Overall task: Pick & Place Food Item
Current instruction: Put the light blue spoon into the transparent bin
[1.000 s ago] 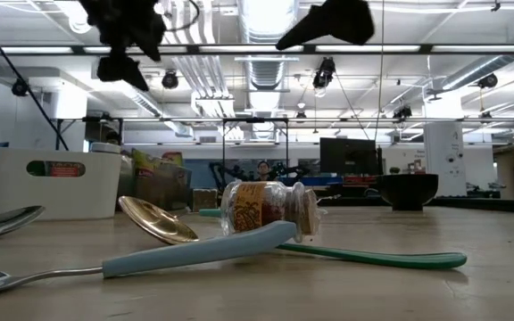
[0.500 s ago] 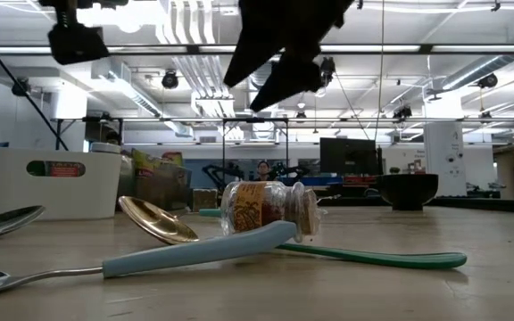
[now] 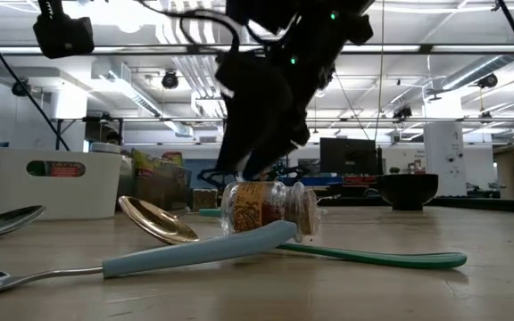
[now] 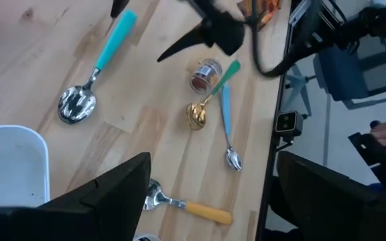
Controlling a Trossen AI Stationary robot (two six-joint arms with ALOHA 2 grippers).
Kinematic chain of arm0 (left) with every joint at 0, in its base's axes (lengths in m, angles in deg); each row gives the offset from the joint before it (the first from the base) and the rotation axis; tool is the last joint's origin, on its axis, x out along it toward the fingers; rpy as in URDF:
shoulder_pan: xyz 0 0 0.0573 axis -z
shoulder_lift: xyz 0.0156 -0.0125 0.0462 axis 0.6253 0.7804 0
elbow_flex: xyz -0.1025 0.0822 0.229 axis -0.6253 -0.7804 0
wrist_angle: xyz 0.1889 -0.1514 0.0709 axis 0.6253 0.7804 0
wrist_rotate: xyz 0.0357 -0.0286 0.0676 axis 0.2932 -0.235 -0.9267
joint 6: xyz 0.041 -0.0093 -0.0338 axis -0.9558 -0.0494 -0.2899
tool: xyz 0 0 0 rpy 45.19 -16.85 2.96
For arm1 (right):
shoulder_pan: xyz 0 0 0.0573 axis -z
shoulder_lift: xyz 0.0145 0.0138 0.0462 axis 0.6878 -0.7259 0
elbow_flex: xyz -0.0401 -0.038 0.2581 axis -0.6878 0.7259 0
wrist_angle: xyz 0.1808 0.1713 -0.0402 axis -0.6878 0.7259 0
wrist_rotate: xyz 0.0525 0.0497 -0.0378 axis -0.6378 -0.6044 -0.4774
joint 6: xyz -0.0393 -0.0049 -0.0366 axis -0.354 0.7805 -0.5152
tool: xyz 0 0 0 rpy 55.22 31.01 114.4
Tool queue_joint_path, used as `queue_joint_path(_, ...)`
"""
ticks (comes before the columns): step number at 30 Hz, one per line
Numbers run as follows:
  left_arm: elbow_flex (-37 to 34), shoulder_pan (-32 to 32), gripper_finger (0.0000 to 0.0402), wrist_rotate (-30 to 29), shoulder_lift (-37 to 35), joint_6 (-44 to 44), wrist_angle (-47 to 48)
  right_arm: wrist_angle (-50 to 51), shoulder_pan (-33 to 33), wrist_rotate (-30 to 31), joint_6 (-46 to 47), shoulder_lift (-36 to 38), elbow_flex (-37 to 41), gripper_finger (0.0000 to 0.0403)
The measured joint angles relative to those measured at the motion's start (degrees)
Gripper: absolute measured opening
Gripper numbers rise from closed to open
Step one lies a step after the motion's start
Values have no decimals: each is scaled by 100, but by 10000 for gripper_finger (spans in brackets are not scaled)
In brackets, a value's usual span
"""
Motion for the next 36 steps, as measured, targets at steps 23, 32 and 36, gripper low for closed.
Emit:
queue_joint_path(23,4,0,328,47,1,-20,36,708,155,6,83,-544,20,172)
queue_joint_path(32,4,-1,328,51,2,19,38,1104,157,75,772,-509,34,65)
queue_joint_path(36,4,0,328,61,1,37,38,1102,157,91,1192,-469,43,65)
